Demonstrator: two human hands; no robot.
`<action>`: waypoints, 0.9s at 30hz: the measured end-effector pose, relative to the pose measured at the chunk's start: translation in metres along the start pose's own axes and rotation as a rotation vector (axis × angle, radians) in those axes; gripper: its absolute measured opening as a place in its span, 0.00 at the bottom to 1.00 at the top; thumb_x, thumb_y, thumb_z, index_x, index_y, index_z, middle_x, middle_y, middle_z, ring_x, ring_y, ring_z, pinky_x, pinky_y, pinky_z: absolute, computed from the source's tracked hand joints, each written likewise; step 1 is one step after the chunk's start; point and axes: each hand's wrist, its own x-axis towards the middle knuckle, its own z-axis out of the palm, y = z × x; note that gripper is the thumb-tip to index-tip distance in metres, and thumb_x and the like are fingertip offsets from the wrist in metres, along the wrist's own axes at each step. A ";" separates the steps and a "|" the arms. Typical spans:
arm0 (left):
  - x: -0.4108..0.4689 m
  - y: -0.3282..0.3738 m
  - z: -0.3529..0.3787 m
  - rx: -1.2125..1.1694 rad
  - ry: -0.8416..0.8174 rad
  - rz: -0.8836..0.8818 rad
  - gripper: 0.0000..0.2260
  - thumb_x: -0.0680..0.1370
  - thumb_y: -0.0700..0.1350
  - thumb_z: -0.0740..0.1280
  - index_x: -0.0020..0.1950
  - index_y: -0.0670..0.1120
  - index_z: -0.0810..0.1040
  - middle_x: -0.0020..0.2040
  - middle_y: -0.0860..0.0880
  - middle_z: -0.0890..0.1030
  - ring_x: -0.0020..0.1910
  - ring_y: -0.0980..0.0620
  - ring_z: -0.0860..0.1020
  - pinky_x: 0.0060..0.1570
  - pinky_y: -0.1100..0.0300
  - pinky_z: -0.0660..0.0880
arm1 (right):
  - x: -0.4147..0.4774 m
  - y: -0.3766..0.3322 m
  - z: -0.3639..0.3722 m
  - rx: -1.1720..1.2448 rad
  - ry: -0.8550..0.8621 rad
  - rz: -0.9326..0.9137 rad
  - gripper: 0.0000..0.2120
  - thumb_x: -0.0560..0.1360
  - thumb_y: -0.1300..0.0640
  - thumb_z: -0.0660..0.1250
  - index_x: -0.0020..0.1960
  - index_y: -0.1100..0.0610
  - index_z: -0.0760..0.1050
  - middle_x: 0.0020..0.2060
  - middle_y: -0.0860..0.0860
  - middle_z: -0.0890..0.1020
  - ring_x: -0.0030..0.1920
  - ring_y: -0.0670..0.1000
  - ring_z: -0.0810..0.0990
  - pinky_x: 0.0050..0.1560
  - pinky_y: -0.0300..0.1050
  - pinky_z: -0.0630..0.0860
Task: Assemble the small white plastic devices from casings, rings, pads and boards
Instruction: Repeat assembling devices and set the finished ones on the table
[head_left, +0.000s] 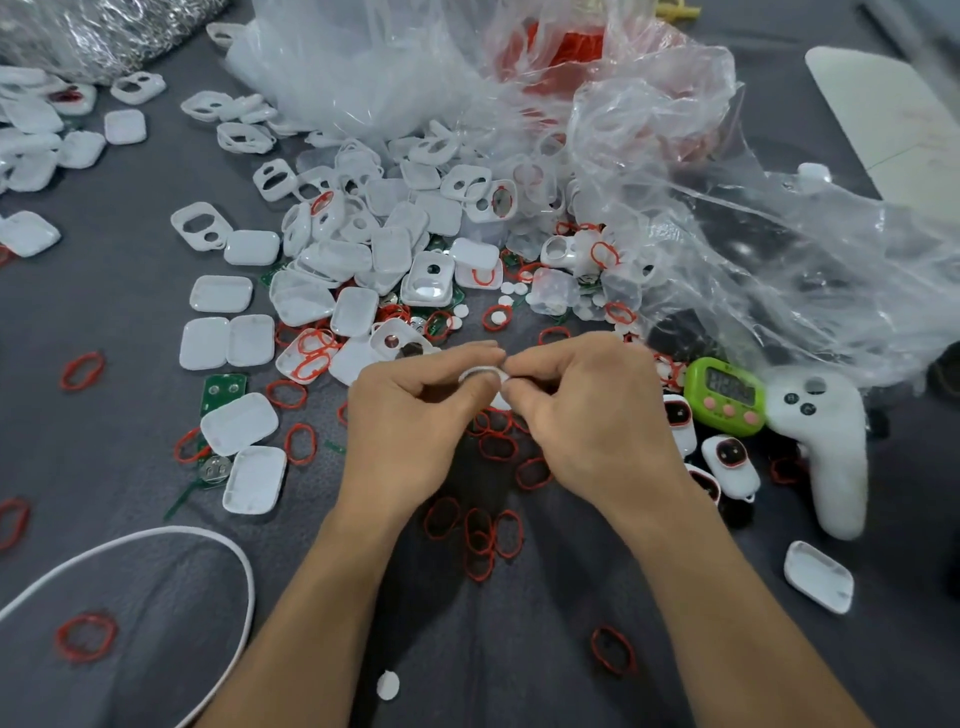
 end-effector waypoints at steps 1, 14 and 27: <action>0.001 -0.001 -0.001 -0.001 -0.002 -0.004 0.14 0.74 0.39 0.76 0.47 0.61 0.88 0.48 0.59 0.88 0.50 0.58 0.86 0.51 0.64 0.80 | 0.000 -0.001 0.000 -0.013 0.007 0.002 0.06 0.74 0.55 0.73 0.40 0.54 0.85 0.28 0.51 0.80 0.33 0.54 0.77 0.40 0.50 0.75; 0.001 -0.003 -0.001 -0.132 0.056 -0.076 0.13 0.72 0.42 0.77 0.51 0.59 0.88 0.46 0.55 0.88 0.45 0.59 0.85 0.45 0.67 0.78 | -0.004 0.004 0.001 0.465 -0.001 0.244 0.09 0.74 0.59 0.76 0.41 0.45 0.87 0.34 0.43 0.87 0.33 0.45 0.86 0.37 0.41 0.81; -0.004 -0.002 0.003 -0.021 -0.020 -0.192 0.05 0.73 0.41 0.78 0.37 0.49 0.88 0.31 0.48 0.85 0.27 0.56 0.80 0.29 0.68 0.73 | -0.006 0.005 0.023 0.848 0.156 0.432 0.13 0.74 0.66 0.75 0.39 0.49 0.85 0.31 0.51 0.86 0.28 0.47 0.83 0.31 0.37 0.79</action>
